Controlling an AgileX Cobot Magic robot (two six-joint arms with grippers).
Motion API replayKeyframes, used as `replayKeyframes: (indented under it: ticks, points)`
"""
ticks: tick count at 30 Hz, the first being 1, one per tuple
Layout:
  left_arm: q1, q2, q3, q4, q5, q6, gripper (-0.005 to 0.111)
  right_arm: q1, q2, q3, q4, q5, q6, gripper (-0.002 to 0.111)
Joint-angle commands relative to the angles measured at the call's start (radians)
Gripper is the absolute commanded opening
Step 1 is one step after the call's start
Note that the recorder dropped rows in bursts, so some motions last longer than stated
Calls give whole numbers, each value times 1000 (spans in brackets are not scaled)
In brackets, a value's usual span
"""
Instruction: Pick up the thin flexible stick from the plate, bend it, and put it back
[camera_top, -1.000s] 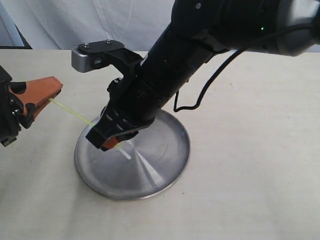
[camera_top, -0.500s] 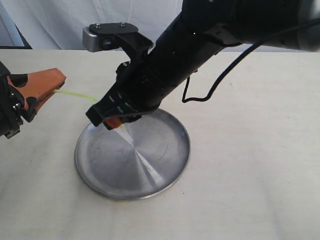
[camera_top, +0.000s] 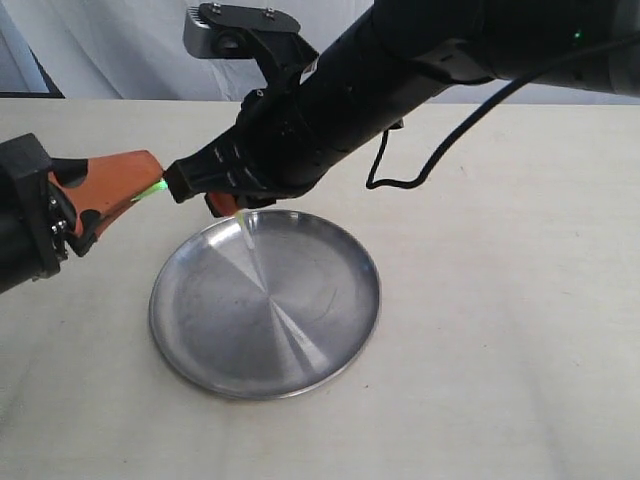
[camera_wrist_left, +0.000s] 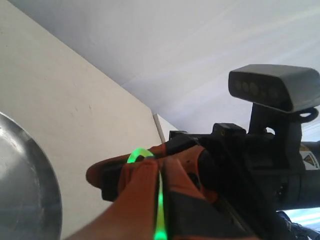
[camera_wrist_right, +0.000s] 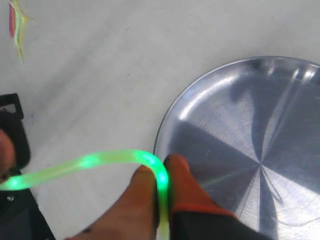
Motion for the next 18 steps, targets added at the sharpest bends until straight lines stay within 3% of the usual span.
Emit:
replayKeyframes:
  ticks: [1,18]
  points:
    - [-13,5,5,72,33,1,0,6,-20,-13,79,-36,20,0]
    - [-13,5,5,291,73,-62,0,6,-20,-13,81,0,46,0]
